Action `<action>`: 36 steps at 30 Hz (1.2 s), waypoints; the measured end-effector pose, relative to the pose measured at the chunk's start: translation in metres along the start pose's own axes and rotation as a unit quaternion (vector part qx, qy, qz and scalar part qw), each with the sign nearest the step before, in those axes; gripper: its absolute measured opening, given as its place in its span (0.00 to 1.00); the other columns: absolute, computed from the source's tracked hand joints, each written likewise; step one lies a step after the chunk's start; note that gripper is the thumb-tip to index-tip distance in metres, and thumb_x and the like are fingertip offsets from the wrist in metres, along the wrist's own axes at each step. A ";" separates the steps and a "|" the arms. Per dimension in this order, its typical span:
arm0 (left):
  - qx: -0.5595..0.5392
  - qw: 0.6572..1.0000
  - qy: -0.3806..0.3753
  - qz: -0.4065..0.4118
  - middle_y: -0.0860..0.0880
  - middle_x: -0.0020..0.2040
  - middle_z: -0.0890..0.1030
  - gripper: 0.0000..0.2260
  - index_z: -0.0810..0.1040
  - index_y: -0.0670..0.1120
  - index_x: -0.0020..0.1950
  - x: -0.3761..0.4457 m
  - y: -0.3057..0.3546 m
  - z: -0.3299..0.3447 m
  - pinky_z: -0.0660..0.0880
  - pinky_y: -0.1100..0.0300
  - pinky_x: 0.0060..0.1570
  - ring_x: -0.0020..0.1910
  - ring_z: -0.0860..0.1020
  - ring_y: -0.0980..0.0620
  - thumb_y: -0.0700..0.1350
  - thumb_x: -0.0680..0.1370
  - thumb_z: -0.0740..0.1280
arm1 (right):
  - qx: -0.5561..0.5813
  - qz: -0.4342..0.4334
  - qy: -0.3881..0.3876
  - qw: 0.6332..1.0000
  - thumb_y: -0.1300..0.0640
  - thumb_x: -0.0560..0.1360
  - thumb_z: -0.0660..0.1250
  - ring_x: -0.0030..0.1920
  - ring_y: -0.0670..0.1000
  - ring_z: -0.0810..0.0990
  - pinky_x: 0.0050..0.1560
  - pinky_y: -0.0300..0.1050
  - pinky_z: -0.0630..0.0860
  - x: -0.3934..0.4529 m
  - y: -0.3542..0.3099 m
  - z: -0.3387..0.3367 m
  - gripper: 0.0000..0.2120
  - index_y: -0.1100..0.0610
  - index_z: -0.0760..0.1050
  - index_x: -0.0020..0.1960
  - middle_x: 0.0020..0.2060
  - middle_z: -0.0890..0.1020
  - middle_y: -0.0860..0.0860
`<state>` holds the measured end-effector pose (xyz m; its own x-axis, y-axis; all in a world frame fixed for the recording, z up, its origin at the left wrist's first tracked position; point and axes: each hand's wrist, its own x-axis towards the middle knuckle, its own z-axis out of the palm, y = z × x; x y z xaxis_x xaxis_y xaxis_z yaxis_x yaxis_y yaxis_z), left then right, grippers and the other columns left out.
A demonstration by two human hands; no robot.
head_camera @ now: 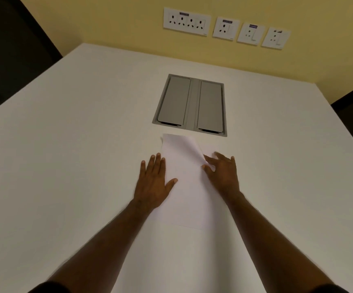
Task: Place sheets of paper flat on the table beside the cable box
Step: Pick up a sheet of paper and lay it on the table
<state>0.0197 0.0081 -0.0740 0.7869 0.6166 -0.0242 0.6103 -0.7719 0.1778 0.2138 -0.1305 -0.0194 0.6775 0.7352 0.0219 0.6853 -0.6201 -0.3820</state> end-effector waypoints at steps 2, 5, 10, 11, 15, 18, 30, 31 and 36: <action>-0.033 0.999 0.002 0.001 0.43 0.83 0.43 0.36 0.44 0.44 0.82 0.001 0.000 -0.003 0.39 0.45 0.80 0.82 0.41 0.45 0.65 0.81 0.46 | 0.085 -0.016 0.036 0.996 0.50 0.80 0.64 0.67 0.53 0.77 0.78 0.57 0.53 -0.011 -0.013 -0.007 0.18 0.48 0.75 0.70 0.66 0.80 0.53; -0.177 0.983 0.047 -0.014 0.45 0.83 0.44 0.34 0.43 0.47 0.82 -0.006 -0.003 -0.018 0.39 0.51 0.79 0.82 0.42 0.47 0.61 0.83 0.53 | 0.245 -0.035 0.074 0.966 0.50 0.79 0.67 0.56 0.36 0.81 0.66 0.40 0.73 -0.036 -0.042 -0.027 0.15 0.47 0.79 0.66 0.60 0.83 0.44; -0.512 0.845 0.092 -0.123 0.48 0.75 0.71 0.35 0.49 0.55 0.82 -0.031 -0.002 -0.075 0.73 0.50 0.67 0.70 0.74 0.47 0.55 0.80 0.66 | 0.415 -0.013 0.076 0.907 0.52 0.78 0.70 0.49 0.41 0.84 0.46 0.34 0.80 -0.071 -0.088 -0.079 0.12 0.48 0.82 0.61 0.52 0.86 0.42; -0.554 0.814 0.105 -0.136 0.47 0.70 0.77 0.36 0.50 0.56 0.81 -0.037 -0.006 -0.089 0.76 0.51 0.63 0.64 0.79 0.48 0.52 0.80 0.68 | 0.436 -0.004 0.079 0.896 0.52 0.78 0.70 0.46 0.41 0.84 0.43 0.34 0.80 -0.078 -0.097 -0.089 0.10 0.47 0.83 0.59 0.49 0.86 0.41; -0.639 0.745 0.125 -0.147 0.49 0.47 0.86 0.39 0.57 0.52 0.81 -0.070 -0.034 -0.137 0.74 0.54 0.68 0.47 0.82 0.59 0.41 0.75 0.75 | 0.509 0.037 0.080 0.856 0.49 0.75 0.71 0.43 0.45 0.84 0.39 0.37 0.78 -0.108 -0.135 -0.121 0.06 0.44 0.83 0.51 0.44 0.86 0.41; -0.656 0.733 0.121 -0.132 0.52 0.37 0.84 0.39 0.61 0.48 0.80 -0.103 -0.056 -0.167 0.76 0.48 0.65 0.42 0.81 0.57 0.37 0.73 0.75 | 0.546 0.068 0.065 0.832 0.51 0.73 0.73 0.51 0.52 0.84 0.48 0.48 0.81 -0.132 -0.159 -0.133 0.18 0.50 0.80 0.63 0.54 0.84 0.47; -0.547 0.822 0.068 -0.141 0.50 0.34 0.82 0.45 0.52 0.43 0.81 -0.251 -0.181 -0.223 0.75 0.61 0.58 0.35 0.79 0.58 0.35 0.72 0.76 | 0.634 0.202 0.013 0.746 0.68 0.69 0.75 0.57 0.59 0.83 0.47 0.47 0.82 -0.221 -0.234 -0.081 0.32 0.57 0.71 0.71 0.57 0.83 0.58; -0.527 0.834 0.061 -0.150 0.48 0.35 0.82 0.45 0.52 0.43 0.82 -0.263 -0.190 -0.222 0.74 0.58 0.60 0.37 0.79 0.56 0.35 0.72 0.76 | 0.629 0.211 0.011 0.748 0.68 0.69 0.75 0.57 0.60 0.83 0.45 0.46 0.81 -0.230 -0.241 -0.070 0.32 0.58 0.71 0.71 0.57 0.83 0.58; -0.430 0.880 0.039 -0.200 0.39 0.42 0.84 0.44 0.57 0.47 0.81 -0.314 -0.231 -0.206 0.70 0.63 0.62 0.48 0.84 0.44 0.37 0.71 0.77 | 0.605 0.264 -0.007 0.751 0.69 0.68 0.75 0.49 0.55 0.84 0.41 0.47 0.82 -0.282 -0.274 -0.010 0.32 0.59 0.71 0.70 0.54 0.84 0.58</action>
<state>-0.3868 0.0250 0.0948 0.4952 0.8472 -0.1923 0.5165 -0.1092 0.8493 -0.1619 -0.1704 0.0882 0.7611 0.4821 -0.4339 -0.4284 -0.1287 -0.8944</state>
